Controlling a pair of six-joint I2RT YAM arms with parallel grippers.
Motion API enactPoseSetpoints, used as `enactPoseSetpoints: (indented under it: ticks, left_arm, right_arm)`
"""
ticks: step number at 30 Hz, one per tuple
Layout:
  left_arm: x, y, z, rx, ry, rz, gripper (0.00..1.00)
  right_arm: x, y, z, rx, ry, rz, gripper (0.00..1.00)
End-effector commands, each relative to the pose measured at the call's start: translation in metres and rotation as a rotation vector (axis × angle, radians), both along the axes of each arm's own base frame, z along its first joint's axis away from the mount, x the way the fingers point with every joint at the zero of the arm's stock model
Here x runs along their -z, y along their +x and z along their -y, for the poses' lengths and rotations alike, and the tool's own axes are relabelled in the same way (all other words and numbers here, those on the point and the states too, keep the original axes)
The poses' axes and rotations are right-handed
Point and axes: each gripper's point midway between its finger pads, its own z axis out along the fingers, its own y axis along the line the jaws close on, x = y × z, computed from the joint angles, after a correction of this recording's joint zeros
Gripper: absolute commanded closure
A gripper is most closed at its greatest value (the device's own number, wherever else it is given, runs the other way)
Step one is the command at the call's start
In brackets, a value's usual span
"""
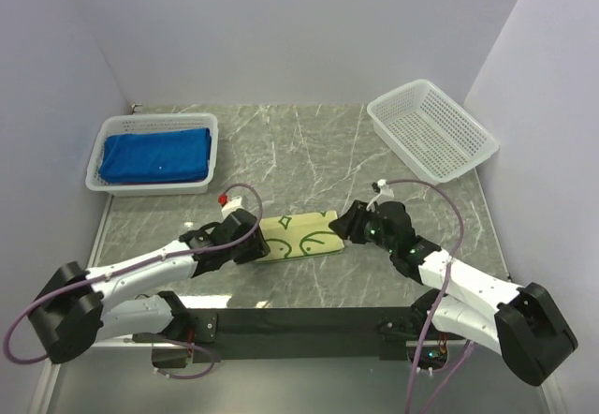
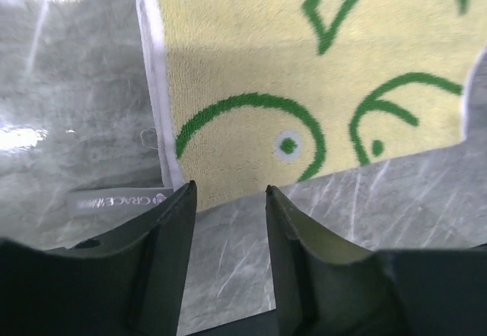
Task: Fold and stack the towels
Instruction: Fold the towel
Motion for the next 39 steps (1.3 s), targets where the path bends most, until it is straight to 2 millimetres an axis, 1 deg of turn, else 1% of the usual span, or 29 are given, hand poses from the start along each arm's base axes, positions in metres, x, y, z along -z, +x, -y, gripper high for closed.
enactPoseSetpoints:
  ticks: [1, 2, 3, 4, 5, 6, 7, 8, 9, 10, 12, 13, 15, 16, 21, 23, 24, 25, 26, 27, 28, 29, 30, 31, 34, 35, 36, 37, 39]
  left_arm:
    - [-0.039, 0.016, 0.003, 0.008, -0.029, 0.129, 0.52]
    - [-0.048, 0.021, 0.002, 0.0, -0.036, 0.168, 0.51]
    - [-0.053, 0.024, 0.002, -0.006, -0.045, 0.187, 0.51]
    - [-0.056, 0.026, 0.003, -0.013, -0.054, 0.202, 0.51]
    - [-0.06, 0.031, 0.005, -0.021, -0.072, 0.233, 0.52]
    - [-0.06, 0.034, 0.006, -0.033, -0.076, 0.241, 0.53]
    - [-0.059, 0.036, 0.007, -0.039, -0.081, 0.246, 0.56]
    - [-0.054, 0.04, 0.009, -0.049, -0.088, 0.249, 0.57]
    - [-0.049, 0.042, 0.008, -0.064, -0.084, 0.242, 0.58]
    - [-0.04, 0.042, 0.007, -0.077, -0.088, 0.224, 0.59]
    - [-0.026, 0.045, 0.01, -0.092, -0.114, 0.193, 0.6]
    - [-0.011, 0.039, 0.006, -0.091, -0.112, 0.158, 0.61]
    - [0.003, 0.042, 0.003, -0.134, -0.148, 0.12, 0.62]
    - [0.016, 0.034, 0.0, -0.131, -0.151, 0.08, 0.62]
    - [0.031, 0.028, -0.005, -0.187, -0.194, 0.023, 0.63]
    - [0.025, 0.029, 0.0, -0.184, -0.217, 0.025, 0.61]
    - [0.022, 0.031, 0.0, -0.187, -0.215, 0.032, 0.6]
    - [0.013, 0.036, 0.001, -0.186, -0.217, 0.05, 0.57]
    - [0.005, 0.037, -0.002, -0.191, -0.206, 0.065, 0.54]
    - [-0.003, 0.041, -0.003, -0.195, -0.209, 0.091, 0.52]
    - [-0.014, 0.045, -0.004, -0.188, -0.191, 0.112, 0.48]
    - [-0.02, 0.045, -0.009, -0.191, -0.163, 0.125, 0.45]
    - [-0.026, 0.047, -0.012, -0.192, -0.152, 0.137, 0.41]
    - [-0.039, 0.051, -0.012, -0.181, -0.143, 0.159, 0.34]
    - [-0.059, 0.059, -0.025, -0.184, -0.115, 0.188, 0.23]
    - [-0.065, 0.067, -0.037, -0.214, -0.109, 0.199, 0.2]
    - [-0.065, 0.066, -0.043, -0.209, -0.092, 0.183, 0.17]
    - [-0.075, 0.072, -0.051, -0.205, -0.073, 0.207, 0.13]
    - [-0.079, 0.079, -0.076, -0.246, -0.027, 0.206, 0.07]
  right_arm:
    - [-0.049, 0.024, -0.014, 0.014, 0.152, 0.183, 0.48]
    - [-0.046, 0.027, -0.016, 0.019, 0.16, 0.179, 0.48]
    - [-0.06, 0.034, -0.021, 0.022, 0.204, 0.225, 0.48]
    - [-0.062, 0.038, -0.024, 0.024, 0.225, 0.232, 0.48]
    - [-0.052, 0.041, -0.028, 0.025, 0.221, 0.211, 0.48]
    - [-0.061, 0.048, -0.03, 0.032, 0.256, 0.248, 0.48]
    - [-0.059, 0.051, -0.032, 0.043, 0.273, 0.243, 0.48]
    - [-0.043, 0.054, -0.033, 0.054, 0.26, 0.213, 0.48]
    - [-0.045, 0.059, -0.033, 0.075, 0.294, 0.229, 0.48]
    - [-0.026, 0.061, -0.035, 0.084, 0.281, 0.187, 0.47]
    - [-0.02, 0.065, -0.038, 0.089, 0.315, 0.19, 0.47]
    - [0.002, 0.064, -0.039, 0.098, 0.304, 0.133, 0.47]
    - [0.009, 0.063, -0.038, 0.113, 0.339, 0.131, 0.47]
    - [0.026, 0.062, -0.036, 0.127, 0.332, 0.092, 0.47]
    - [0.051, 0.066, -0.017, 0.206, 0.304, 0.048, 0.47]
    - [0.048, 0.07, -0.012, 0.213, 0.285, 0.063, 0.47]
    - [0.053, 0.069, -0.011, 0.194, 0.232, 0.064, 0.47]
    - [0.037, 0.072, -0.013, 0.172, 0.231, 0.104, 0.46]
    - [0.031, 0.07, -0.019, 0.134, 0.214, 0.112, 0.45]
    - [0.037, 0.072, -0.02, 0.104, 0.129, 0.1, 0.44]
    - [0.019, 0.075, -0.022, 0.081, 0.106, 0.141, 0.42]
    - [0.014, 0.072, -0.029, 0.045, 0.058, 0.151, 0.41]
    - [0.017, 0.076, -0.026, 0.032, -0.07, 0.161, 0.37]
    - [0.005, 0.075, -0.028, 0.019, -0.108, 0.197, 0.32]
    - [-0.012, 0.068, -0.042, -0.087, -0.223, 0.25, 0.27]
    - [-0.015, 0.063, -0.048, -0.124, -0.248, 0.259, 0.27]
    - [-0.02, 0.054, -0.06, -0.199, -0.302, 0.276, 0.26]
    - [-0.02, 0.048, -0.066, -0.239, -0.338, 0.281, 0.23]
    - [-0.023, 0.038, -0.08, -0.343, -0.425, 0.3, 0.21]
